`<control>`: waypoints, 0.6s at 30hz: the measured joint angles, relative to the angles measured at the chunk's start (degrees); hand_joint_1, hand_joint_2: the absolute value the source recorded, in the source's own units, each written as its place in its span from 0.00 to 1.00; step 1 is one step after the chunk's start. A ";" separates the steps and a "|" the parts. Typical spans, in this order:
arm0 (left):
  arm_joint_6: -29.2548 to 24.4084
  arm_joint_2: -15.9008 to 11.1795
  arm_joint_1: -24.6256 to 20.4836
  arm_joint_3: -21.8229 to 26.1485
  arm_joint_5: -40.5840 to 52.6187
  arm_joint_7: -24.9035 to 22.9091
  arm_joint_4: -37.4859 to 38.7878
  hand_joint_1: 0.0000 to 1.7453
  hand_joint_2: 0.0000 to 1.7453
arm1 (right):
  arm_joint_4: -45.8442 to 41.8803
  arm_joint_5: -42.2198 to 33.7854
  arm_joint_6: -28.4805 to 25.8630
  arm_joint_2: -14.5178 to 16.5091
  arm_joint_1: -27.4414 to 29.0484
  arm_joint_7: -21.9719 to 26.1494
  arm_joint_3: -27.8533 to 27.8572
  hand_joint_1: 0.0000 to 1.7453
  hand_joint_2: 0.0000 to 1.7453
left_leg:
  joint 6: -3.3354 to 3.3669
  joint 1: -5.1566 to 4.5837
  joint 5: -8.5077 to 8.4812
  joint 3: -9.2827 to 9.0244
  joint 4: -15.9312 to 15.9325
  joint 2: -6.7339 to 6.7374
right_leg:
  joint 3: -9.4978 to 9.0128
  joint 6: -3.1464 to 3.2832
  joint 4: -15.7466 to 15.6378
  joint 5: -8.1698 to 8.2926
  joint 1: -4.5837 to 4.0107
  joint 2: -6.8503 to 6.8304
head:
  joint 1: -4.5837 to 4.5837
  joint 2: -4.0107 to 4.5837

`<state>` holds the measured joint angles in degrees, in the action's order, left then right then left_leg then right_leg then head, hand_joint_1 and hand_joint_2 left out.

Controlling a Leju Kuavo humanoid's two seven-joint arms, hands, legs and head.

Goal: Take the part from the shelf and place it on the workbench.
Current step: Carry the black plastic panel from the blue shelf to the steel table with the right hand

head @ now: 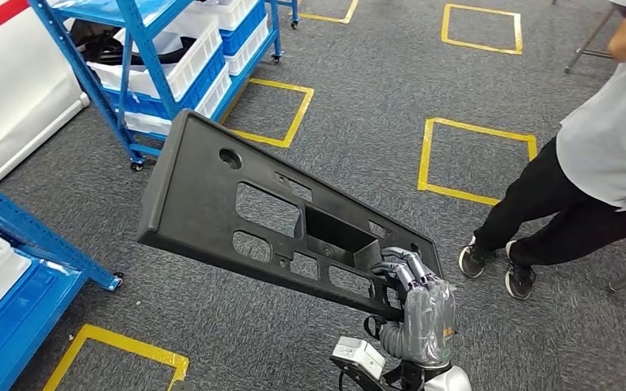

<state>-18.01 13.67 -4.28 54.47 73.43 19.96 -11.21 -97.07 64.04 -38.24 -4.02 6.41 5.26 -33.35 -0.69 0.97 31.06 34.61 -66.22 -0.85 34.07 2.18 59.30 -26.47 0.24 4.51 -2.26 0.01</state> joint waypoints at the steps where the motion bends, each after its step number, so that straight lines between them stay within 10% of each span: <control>1: 0.00 -0.02 -0.01 0.00 -0.01 0.01 0.00 0.00 1.00 | 0.00 0.00 -0.01 0.00 0.01 0.00 0.01 1.00 1.00 | 0.11 0.12 -1.52 -1.43 3.65 -1.18 | 0.14 -0.25 0.39 -0.15 -0.03 0.75 | -0.01 0.00; 3: 0.00 -0.05 -0.11 -0.01 -0.02 0.03 0.00 0.00 1.00 | -0.02 -0.02 -0.13 0.00 0.15 -0.01 0.05 1.00 1.00 | 0.46 0.16 -2.27 -2.82 6.99 -2.86 | 0.62 -0.90 0.83 -0.22 0.01 1.93 | -0.01 0.00; 6: 0.00 -0.01 -0.31 0.00 -0.05 0.08 0.00 0.00 1.00 | -0.31 -0.15 -0.55 0.00 1.00 -0.02 0.30 1.00 1.00 | 1.41 0.08 -2.56 -3.04 7.57 -1.64 | 1.19 -1.84 0.83 -0.16 0.16 2.79 | -0.02 0.00; 12: -0.09 0.01 0.02 0.02 -0.09 0.09 0.00 0.00 1.00 | -1.34 -0.60 -1.05 0.00 2.14 0.63 1.13 1.00 1.00 | 2.66 -0.11 -2.86 -3.31 8.46 2.73 | 8.48 -3.18 15.78 -7.05 0.52 -4.01 | -0.11 0.00; 18: -0.17 0.04 -0.13 0.02 -0.17 0.11 0.00 0.00 1.00 | -2.40 -0.75 -1.08 0.01 2.88 1.01 1.67 1.00 1.00 | 1.88 -0.54 -1.95 -4.39 8.56 6.30 | -0.17 -1.91 0.07 -0.62 -0.58 -8.38 | -0.10 0.01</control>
<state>-18.18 13.72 -4.41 54.49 73.26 20.07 -11.21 -99.46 63.29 -39.32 -4.01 9.28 6.27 -31.69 1.18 0.43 29.11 30.22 -57.65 5.44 33.91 0.27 59.38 -27.09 -0.34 -3.87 -2.35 0.01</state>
